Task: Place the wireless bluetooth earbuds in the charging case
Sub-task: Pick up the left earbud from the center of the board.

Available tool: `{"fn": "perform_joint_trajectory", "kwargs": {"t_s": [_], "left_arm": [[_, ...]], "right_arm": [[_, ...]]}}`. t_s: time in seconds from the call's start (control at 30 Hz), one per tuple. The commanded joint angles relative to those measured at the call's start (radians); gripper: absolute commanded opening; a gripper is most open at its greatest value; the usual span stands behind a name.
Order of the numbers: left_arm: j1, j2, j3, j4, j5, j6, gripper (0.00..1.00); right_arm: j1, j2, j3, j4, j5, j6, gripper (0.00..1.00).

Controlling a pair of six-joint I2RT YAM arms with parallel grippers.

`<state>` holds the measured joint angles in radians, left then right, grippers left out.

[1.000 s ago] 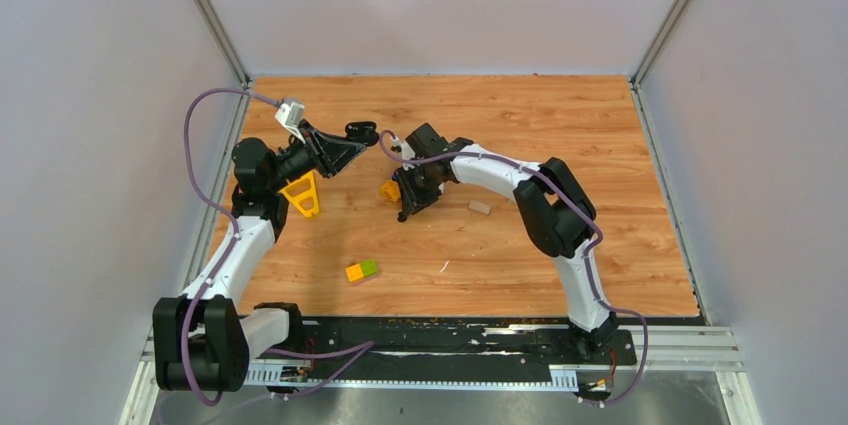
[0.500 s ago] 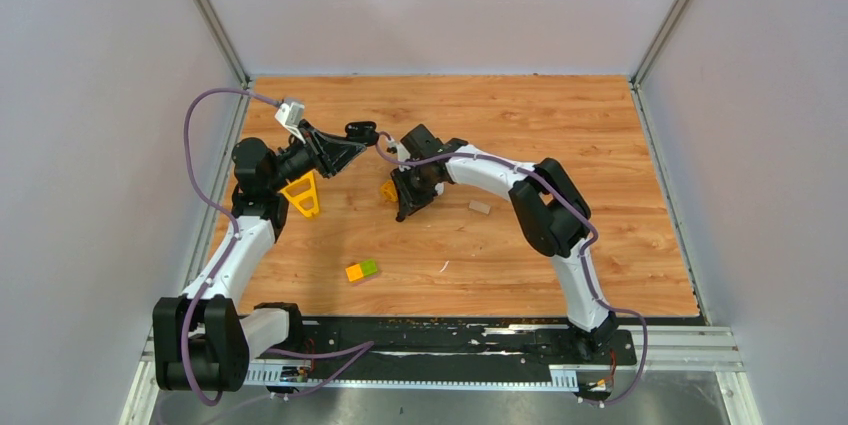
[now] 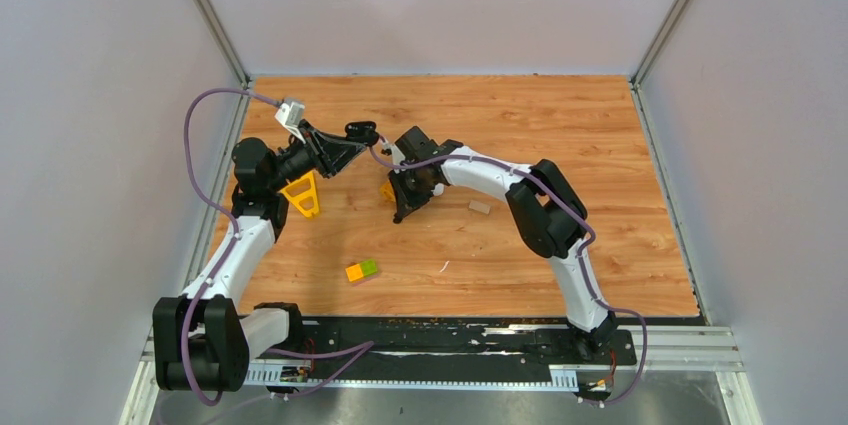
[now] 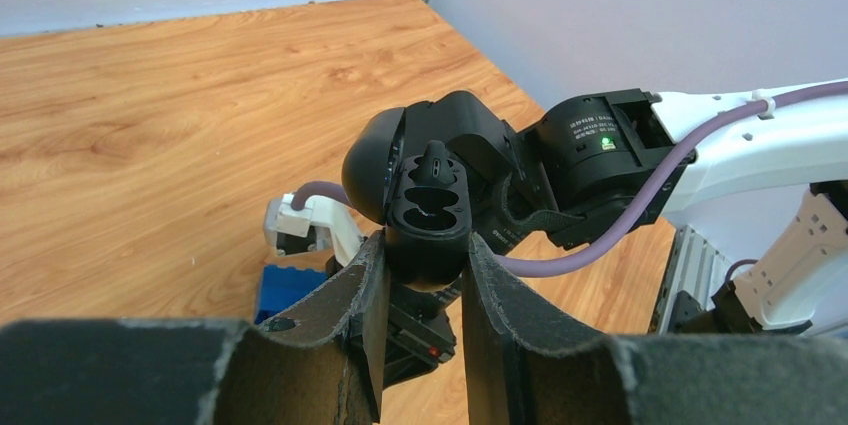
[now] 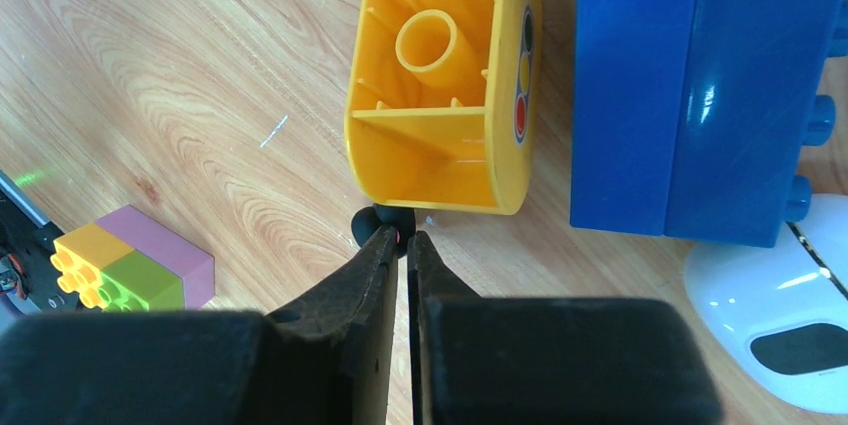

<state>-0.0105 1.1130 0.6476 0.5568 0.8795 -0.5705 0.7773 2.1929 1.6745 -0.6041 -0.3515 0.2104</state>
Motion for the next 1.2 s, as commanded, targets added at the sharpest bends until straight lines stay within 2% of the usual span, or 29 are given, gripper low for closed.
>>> {"fn": "perform_joint_trajectory", "kwargs": {"t_s": [0.0,0.2,0.27,0.43,0.53,0.67,0.73,0.97,1.17], "left_arm": [[0.007,-0.008,0.026,0.01,-0.005,0.018,0.0],[0.007,-0.009,0.026,0.005,-0.002,0.022,0.0],[0.007,-0.009,0.026,0.004,-0.003,0.024,0.0],[0.007,-0.006,0.027,0.002,-0.002,0.024,0.0],[0.007,-0.007,0.029,-0.002,-0.002,0.025,0.0],[0.007,-0.007,0.03,-0.01,-0.001,0.032,0.0],[0.007,-0.005,0.032,-0.013,-0.001,0.034,0.0],[0.007,0.029,0.049,0.02,0.005,0.031,0.0],[0.007,0.077,0.083,0.052,0.015,0.039,0.0]], "right_arm": [[0.014,0.013,0.024,0.027,-0.003,-0.005,0.1],[0.014,0.016,0.02,0.051,-0.051,-0.011,0.13],[0.015,0.02,0.02,0.058,-0.057,-0.012,0.17],[0.023,0.038,0.033,0.058,-0.049,-0.02,0.17],[0.028,0.042,0.042,0.058,-0.047,-0.026,0.13],[0.027,0.025,0.052,0.041,-0.02,-0.042,0.02],[0.022,-0.001,0.053,0.037,-0.029,-0.062,0.0],[-0.035,-0.167,-0.047,0.034,-0.105,-0.202,0.0],[-0.075,-0.341,-0.169,-0.008,-0.175,-0.461,0.0]]}}
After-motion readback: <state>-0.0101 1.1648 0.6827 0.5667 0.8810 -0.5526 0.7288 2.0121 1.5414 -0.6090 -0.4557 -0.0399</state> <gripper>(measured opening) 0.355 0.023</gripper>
